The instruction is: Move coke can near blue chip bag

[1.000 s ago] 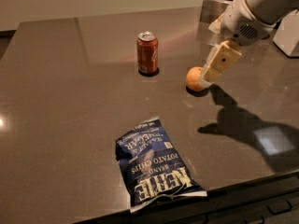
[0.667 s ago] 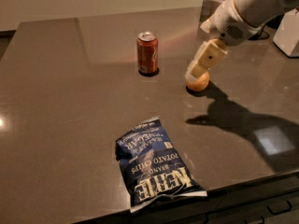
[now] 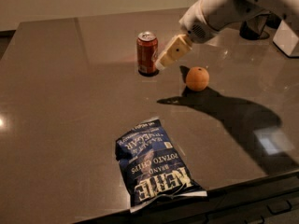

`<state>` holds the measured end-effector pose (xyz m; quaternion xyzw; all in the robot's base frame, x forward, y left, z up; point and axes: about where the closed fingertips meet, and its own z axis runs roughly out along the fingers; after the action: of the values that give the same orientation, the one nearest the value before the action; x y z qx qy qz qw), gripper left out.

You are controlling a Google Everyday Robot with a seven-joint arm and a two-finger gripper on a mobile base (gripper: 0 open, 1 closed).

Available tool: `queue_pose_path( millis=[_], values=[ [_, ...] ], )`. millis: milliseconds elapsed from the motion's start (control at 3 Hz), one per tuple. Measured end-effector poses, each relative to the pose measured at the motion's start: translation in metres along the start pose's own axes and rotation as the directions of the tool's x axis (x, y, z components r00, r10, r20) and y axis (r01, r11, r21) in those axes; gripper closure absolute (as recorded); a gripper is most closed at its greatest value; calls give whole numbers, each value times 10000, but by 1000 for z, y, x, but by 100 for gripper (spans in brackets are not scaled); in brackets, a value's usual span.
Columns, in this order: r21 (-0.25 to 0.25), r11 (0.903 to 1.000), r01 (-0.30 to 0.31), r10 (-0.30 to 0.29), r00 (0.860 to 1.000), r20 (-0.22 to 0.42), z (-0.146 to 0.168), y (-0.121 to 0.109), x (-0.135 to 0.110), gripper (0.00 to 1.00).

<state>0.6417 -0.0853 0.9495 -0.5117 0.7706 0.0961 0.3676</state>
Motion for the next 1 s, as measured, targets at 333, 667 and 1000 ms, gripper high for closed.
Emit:
queue_pose_path(
  millis=[333,667,1000],
  values=[
    [-114,9996,-251,254,9992,321,34,-3,-15,0],
    [-318,9988,-382,397,9981,471,60,-2,-24,0],
    [-566,9973,-467,497,9974,524,80,-2,-31,11]
  ],
)
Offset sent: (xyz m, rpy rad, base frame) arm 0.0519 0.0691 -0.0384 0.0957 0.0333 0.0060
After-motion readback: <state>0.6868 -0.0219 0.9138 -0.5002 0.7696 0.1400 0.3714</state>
